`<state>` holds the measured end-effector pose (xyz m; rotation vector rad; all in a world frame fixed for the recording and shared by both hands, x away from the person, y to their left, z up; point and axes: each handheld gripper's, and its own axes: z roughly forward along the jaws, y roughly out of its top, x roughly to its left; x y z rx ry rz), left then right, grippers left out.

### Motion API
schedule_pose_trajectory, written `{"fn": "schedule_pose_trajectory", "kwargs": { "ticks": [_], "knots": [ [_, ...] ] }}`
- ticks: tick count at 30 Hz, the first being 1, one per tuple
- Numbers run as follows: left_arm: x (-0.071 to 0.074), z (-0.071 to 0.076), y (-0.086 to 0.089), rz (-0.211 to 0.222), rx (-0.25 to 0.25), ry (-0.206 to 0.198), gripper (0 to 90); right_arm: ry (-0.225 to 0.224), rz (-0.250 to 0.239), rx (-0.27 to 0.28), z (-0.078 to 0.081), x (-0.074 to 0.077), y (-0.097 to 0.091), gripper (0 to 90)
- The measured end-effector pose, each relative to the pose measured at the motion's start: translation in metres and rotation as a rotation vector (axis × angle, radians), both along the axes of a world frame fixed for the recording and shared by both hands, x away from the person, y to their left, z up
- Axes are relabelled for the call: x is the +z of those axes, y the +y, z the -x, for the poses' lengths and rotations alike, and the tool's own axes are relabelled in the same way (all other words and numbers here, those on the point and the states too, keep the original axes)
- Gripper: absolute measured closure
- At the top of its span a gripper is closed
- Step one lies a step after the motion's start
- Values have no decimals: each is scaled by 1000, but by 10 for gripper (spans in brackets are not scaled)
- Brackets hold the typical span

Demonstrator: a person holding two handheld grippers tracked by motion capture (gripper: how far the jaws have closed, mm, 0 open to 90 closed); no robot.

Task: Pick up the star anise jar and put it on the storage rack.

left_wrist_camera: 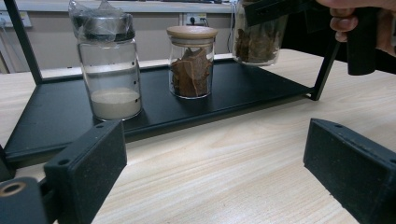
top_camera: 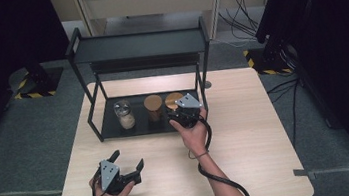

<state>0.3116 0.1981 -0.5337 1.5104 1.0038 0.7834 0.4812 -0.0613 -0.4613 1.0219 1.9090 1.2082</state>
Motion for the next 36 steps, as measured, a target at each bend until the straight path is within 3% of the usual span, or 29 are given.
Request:
{"fn": "schedule_pose_trajectory", "kwargs": {
  "ticks": [36],
  "knots": [
    [0,1,-1,-4,-7,0,54,36,10,-42,-24,-7,1,258]
  ]
}}
